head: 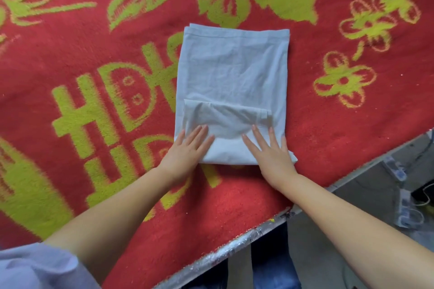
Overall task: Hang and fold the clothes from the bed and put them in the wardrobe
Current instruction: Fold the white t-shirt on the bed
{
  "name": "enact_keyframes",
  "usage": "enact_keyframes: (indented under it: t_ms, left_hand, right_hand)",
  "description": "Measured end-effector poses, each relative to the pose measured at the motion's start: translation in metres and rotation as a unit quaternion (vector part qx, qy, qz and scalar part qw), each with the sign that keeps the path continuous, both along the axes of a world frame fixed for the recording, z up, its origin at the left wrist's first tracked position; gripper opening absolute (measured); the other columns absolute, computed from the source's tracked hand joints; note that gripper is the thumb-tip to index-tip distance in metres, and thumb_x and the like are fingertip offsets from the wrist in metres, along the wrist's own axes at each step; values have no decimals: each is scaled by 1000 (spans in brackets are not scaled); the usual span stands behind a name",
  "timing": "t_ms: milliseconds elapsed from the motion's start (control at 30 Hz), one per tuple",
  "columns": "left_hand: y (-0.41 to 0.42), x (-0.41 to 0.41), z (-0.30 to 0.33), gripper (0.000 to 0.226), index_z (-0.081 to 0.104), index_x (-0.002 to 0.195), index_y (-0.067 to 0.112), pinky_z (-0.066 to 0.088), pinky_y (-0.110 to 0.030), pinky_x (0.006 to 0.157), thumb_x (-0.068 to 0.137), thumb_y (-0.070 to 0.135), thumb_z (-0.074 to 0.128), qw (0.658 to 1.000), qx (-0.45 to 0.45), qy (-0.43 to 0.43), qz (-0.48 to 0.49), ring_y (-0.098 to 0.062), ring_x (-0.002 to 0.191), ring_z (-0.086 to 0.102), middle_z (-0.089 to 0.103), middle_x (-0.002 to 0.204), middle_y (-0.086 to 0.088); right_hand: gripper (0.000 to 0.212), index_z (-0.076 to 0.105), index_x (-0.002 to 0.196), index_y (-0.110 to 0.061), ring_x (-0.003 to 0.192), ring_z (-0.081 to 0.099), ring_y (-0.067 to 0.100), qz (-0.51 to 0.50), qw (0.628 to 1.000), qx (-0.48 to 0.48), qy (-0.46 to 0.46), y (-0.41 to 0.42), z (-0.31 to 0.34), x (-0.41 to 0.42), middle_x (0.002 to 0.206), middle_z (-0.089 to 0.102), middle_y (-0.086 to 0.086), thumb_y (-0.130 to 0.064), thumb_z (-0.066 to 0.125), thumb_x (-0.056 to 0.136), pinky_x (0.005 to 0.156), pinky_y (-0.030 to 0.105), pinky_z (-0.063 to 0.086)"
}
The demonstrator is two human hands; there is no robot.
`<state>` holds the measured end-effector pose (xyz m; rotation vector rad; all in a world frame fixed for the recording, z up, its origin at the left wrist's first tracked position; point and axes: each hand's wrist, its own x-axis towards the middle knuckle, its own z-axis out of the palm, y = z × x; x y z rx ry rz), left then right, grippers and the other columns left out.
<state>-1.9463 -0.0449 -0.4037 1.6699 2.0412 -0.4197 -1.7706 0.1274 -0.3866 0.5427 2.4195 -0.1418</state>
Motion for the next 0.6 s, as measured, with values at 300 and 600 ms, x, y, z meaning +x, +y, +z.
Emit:
enact_keyframes:
  t_ms: [300, 600]
  left_hand:
    - [27, -28, 91, 18, 59, 82, 10, 31, -28, 61, 78, 4, 43, 884, -224, -365, 190, -17, 72, 47, 55, 77, -5]
    - [29, -52, 22, 25, 64, 101, 11, 47, -33, 72, 93, 34, 59, 623, 121, -400, 662, -19, 89, 59, 64, 97, -1]
  right_hand:
    - [29, 41, 68, -23, 57, 40, 7, 32, 933, -316, -167, 67, 88, -23, 71, 51, -7, 3, 40, 80, 48, 18, 30]
    - [38, 54, 124, -15, 96, 53, 17, -381, 856, -297, 184, 115, 16, -30, 109, 57, 1, -21, 65, 89, 84, 32, 44]
